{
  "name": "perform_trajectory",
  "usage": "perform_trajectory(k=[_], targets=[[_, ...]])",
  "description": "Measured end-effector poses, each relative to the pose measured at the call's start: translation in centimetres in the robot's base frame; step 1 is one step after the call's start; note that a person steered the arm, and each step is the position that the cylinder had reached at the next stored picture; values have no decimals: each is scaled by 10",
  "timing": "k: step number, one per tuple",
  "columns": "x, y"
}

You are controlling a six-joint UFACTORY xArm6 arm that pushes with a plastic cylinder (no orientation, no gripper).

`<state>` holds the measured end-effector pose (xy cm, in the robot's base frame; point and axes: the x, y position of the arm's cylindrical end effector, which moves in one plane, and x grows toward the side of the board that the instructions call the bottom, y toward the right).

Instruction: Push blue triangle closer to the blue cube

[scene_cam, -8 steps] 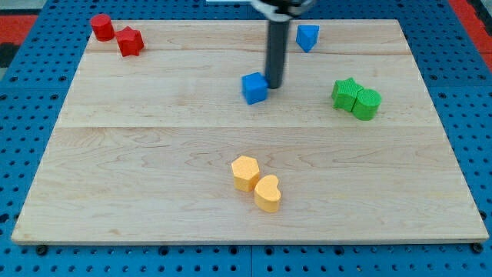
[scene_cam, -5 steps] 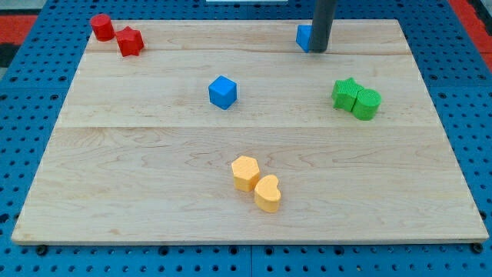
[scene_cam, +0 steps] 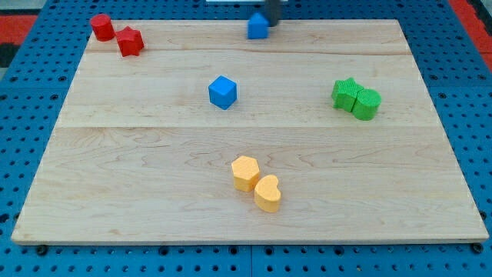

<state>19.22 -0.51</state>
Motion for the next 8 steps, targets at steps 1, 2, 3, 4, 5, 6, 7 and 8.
perform_trajectory(k=[1,2,3,4,5,6,7,8], targets=[[0,-80],[6,-146],[17,-80],[0,-67],[12,-44],[45,-18],[82,-20],[119,-20]])
